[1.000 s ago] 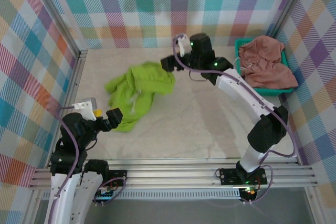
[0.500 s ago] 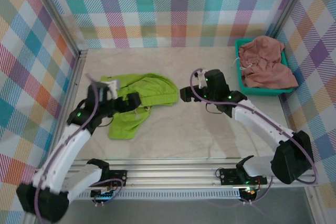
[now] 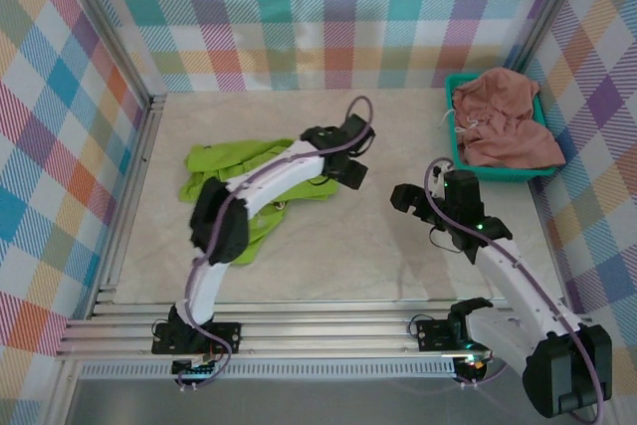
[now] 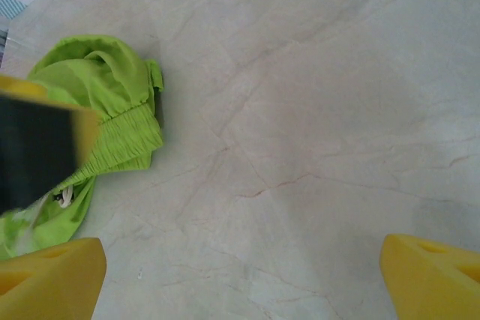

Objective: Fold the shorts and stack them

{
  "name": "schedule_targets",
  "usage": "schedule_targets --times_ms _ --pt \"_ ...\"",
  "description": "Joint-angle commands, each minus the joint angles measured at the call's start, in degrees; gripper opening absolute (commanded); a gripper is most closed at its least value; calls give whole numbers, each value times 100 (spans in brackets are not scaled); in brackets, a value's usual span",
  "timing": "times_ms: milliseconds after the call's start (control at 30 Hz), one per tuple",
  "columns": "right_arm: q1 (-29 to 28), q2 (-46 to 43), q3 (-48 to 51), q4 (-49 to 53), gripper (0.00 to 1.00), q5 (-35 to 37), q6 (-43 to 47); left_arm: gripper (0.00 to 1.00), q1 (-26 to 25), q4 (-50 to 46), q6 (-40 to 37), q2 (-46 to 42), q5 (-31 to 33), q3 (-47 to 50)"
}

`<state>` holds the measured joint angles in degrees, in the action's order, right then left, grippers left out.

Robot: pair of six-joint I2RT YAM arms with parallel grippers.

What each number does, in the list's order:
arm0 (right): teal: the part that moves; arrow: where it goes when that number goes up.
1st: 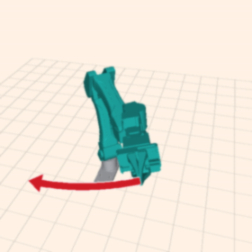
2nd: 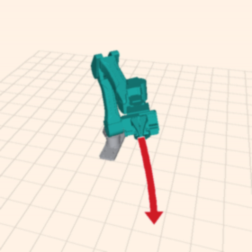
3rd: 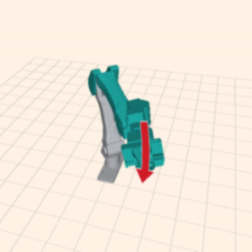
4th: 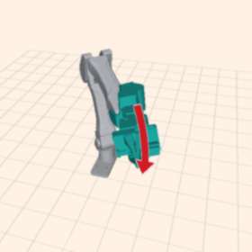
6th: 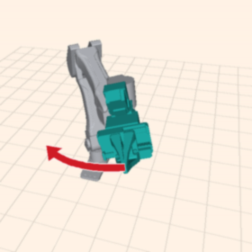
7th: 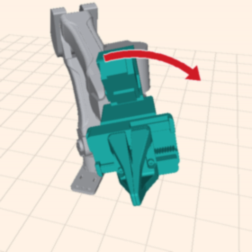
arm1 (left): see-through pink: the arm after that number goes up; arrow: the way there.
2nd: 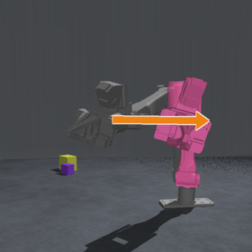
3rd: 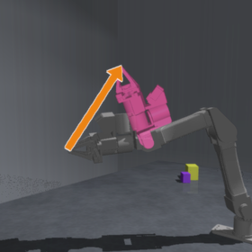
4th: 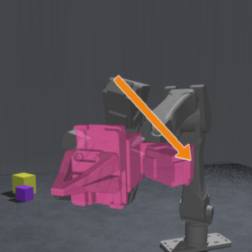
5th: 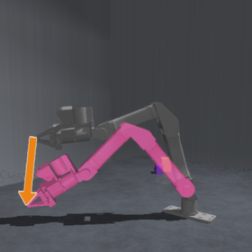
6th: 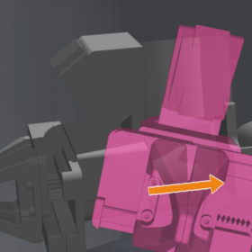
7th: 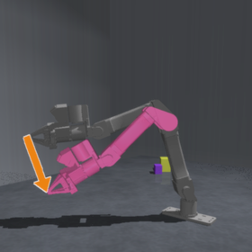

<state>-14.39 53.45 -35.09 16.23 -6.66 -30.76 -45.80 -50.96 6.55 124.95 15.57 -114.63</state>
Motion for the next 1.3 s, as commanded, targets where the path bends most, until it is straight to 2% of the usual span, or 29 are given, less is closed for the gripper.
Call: schedule_targets --times_ms 0,133,233,367,667,767,967,1000,1267 --pt "68 -242 152 131 94 -175 -103 81 -131 -1073 -223 582 869 -888" --pt "99 -336 269 145 94 -194 -100 78 -286 -1317 -248 1237 1684 -1454" --pt "103 -332 381 64 94 -246 -126 72 -302 -1179 -266 1411 1966 -1457" --pt "103 -292 516 -59 94 -301 -164 66 -307 -1084 -328 1616 2108 -1465" --pt "104 -138 661 -270 94 -398 -233 65 -315 -930 -412 2052 2140 -1448" --pt "103 -130 692 -296 94 -398 -257 55 -316 -873 -416 2104 2180 -1435" --pt "103 -133 749 -302 93 -458 -279 6 -315 -794 -366 1999 2070 -1448" --pt "103 -136 749 -295 93 -481 -267 0 -315 -784 -320 1922 2013 -1441" --pt "104 -71 691 -431 92 -716 -335 0 -118 -423 -2 610 1112 -1031"
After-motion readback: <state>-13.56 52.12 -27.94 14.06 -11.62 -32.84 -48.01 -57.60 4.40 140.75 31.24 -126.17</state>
